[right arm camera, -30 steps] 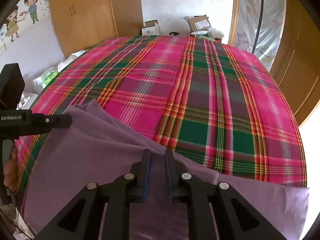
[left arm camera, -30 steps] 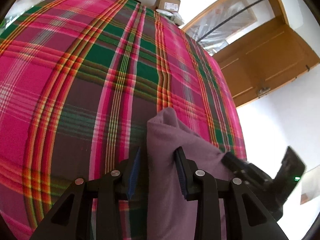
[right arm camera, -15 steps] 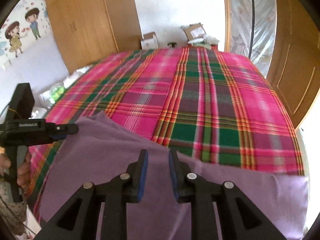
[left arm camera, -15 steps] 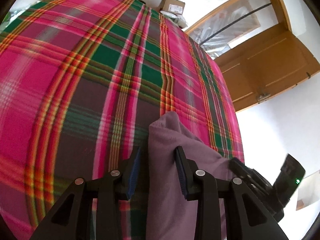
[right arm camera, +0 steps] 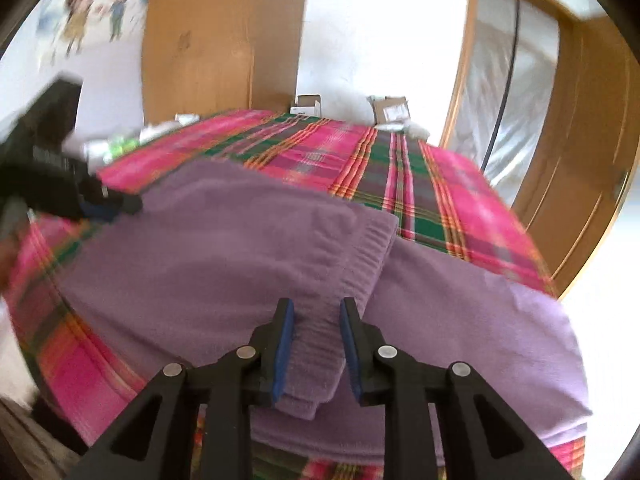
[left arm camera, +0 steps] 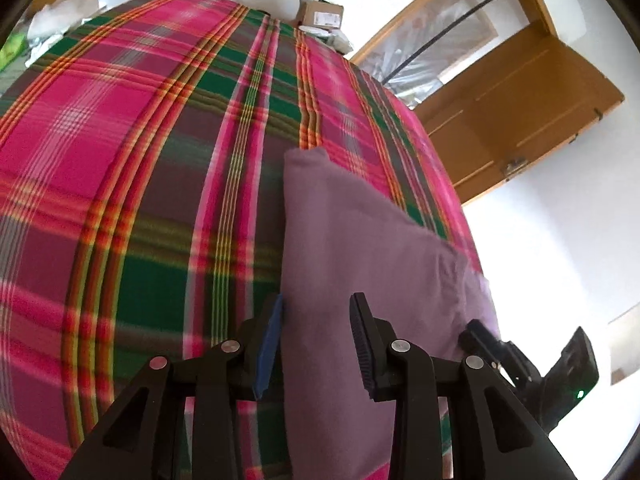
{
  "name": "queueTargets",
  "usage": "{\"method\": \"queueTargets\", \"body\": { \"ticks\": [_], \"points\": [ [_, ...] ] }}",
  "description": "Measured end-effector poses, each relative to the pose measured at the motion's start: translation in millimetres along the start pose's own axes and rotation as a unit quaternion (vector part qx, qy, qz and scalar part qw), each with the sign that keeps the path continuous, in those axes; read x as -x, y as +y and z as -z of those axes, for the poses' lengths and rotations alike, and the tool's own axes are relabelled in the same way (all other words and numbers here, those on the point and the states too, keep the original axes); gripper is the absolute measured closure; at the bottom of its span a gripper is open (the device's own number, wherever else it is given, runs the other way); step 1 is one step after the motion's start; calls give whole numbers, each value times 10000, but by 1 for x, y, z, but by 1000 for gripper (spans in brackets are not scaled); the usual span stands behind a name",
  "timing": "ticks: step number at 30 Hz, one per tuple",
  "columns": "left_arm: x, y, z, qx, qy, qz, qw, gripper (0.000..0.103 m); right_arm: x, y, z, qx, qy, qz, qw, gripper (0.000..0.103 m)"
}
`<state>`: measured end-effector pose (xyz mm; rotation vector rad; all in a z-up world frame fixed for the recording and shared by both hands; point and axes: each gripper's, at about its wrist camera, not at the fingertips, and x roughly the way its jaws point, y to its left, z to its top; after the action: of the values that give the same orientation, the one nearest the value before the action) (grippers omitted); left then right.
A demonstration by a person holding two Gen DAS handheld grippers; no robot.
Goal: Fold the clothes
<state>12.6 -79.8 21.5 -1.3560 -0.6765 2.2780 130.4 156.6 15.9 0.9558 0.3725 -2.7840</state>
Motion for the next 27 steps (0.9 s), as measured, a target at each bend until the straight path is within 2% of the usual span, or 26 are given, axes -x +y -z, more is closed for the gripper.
{"method": "queueTargets", "body": {
  "ticks": [4, 8, 13, 19, 23, 27],
  "points": [
    [-2, 5, 17, 87, 235, -29, 9997, 67, 8, 8, -3, 158, -12, 97, 9998, 77],
    [10, 3, 28, 50, 217, 16, 9998, 67, 13, 20, -10, 36, -68, -651, 9978, 75],
    [18, -1, 41, -14, 166, 23, 9999, 67, 6, 31, 6, -50, 153, -718, 9973, 75],
    [21, -7, 66, -388, 105, -253, 9989, 67, 20, 27, 22, -418, 61, -737, 9964, 75],
    [25, -16, 75, -756, 25, -490, 9959, 67, 28, 26, 13, -470, 20, -721, 9963, 75],
    [37, -33, 74, -1126, -321, -123, 9931, 67, 22, 29, 1, -627, -11, -950, 9935, 75]
  ]
}}
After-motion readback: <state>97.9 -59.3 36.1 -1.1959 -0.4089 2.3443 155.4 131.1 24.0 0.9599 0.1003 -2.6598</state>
